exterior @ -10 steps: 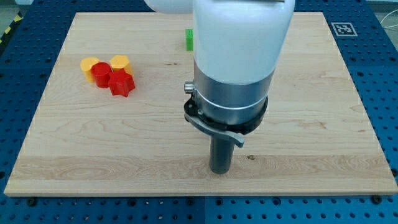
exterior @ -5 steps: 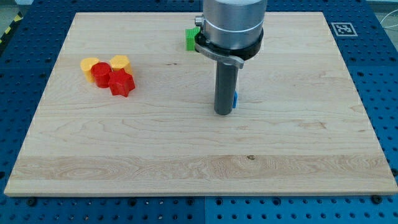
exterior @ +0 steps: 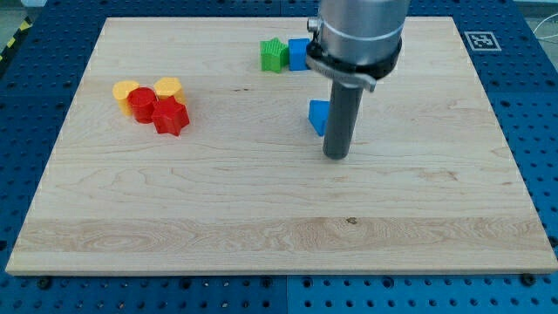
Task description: Push the blue triangle up towards the blue cube
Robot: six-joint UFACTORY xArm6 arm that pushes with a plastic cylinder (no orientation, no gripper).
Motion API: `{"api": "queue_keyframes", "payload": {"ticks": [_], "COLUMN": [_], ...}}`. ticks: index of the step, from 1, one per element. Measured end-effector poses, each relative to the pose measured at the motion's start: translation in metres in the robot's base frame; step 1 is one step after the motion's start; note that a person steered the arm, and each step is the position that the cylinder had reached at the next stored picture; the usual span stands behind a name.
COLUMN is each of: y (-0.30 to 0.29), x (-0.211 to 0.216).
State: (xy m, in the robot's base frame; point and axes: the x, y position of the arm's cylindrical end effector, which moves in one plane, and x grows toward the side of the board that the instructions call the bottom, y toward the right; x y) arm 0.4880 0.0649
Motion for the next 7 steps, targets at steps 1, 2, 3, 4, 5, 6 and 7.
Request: {"api": "queue_keyframes", "payload": {"ticks": [1, 2, 3, 4, 5, 6, 7], "y": [-0.008, -0.013, -0.013, -0.013, -0.013, -0.014, -0.006], "x": [0.025, 0.027, 0.025, -0.011, -0.028, -0.031, -0.047]}}
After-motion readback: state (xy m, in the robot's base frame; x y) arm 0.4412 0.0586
